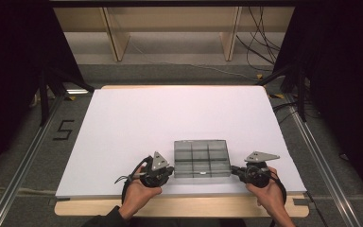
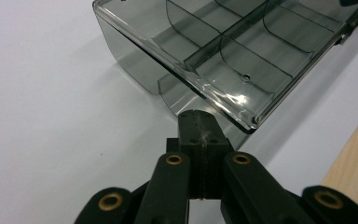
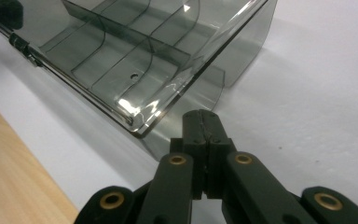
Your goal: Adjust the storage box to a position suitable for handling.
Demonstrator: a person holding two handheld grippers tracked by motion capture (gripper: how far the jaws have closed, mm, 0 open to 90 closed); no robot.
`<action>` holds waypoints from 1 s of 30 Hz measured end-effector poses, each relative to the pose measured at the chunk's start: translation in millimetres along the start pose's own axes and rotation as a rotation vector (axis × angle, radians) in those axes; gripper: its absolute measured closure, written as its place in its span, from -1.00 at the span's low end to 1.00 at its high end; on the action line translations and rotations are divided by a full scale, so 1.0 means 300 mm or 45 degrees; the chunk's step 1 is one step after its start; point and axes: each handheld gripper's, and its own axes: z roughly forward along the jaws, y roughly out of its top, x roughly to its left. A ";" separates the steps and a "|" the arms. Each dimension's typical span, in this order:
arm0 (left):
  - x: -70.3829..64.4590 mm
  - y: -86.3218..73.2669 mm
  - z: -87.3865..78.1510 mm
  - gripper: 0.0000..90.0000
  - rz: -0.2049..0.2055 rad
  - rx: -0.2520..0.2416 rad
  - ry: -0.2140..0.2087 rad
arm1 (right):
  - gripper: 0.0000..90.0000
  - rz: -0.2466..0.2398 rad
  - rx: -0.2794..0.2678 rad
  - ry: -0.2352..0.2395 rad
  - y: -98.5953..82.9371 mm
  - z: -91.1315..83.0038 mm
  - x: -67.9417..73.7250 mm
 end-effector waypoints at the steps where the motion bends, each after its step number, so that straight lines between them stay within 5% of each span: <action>1: -0.004 -0.004 0.002 0.99 -0.031 -0.034 -0.002 | 1.00 -0.033 0.005 -0.003 -0.001 -0.002 -0.001; 9: -0.026 -0.031 -0.023 0.99 -0.021 -0.040 0.013 | 1.00 -0.041 0.016 0.000 -0.020 -0.019 0.036; 10: -0.022 -0.036 -0.029 0.99 -0.014 -0.023 0.012 | 1.00 0.003 0.024 -0.003 -0.027 -0.023 0.058; 12: -0.032 -0.044 -0.032 0.99 -0.017 -0.036 0.013 | 1.00 -0.053 0.032 -0.026 -0.028 -0.033 0.063; 14: -0.033 -0.045 -0.034 0.99 -0.010 -0.039 0.006 | 1.00 -0.033 0.031 -0.032 -0.031 -0.034 0.072; 17: -0.040 -0.052 -0.038 0.99 -0.035 -0.054 0.011 | 1.00 -0.050 0.022 -0.001 -0.035 -0.033 0.068; 18: -0.034 -0.053 -0.043 0.99 0.003 -0.035 0.021 | 1.00 -0.050 0.022 -0.001 -0.035 -0.033 0.068; 22: -0.029 -0.061 -0.054 0.99 0.005 -0.025 0.024 | 1.00 -0.059 0.025 0.001 -0.035 -0.031 0.078; 26: -0.026 -0.072 -0.058 0.99 -0.065 -0.050 0.006 | 1.00 -0.064 0.026 0.014 -0.035 -0.025 0.089; 30: -0.026 -0.077 -0.062 0.99 -0.033 -0.035 0.010 | 1.00 -0.041 0.011 0.042 -0.036 -0.021 0.085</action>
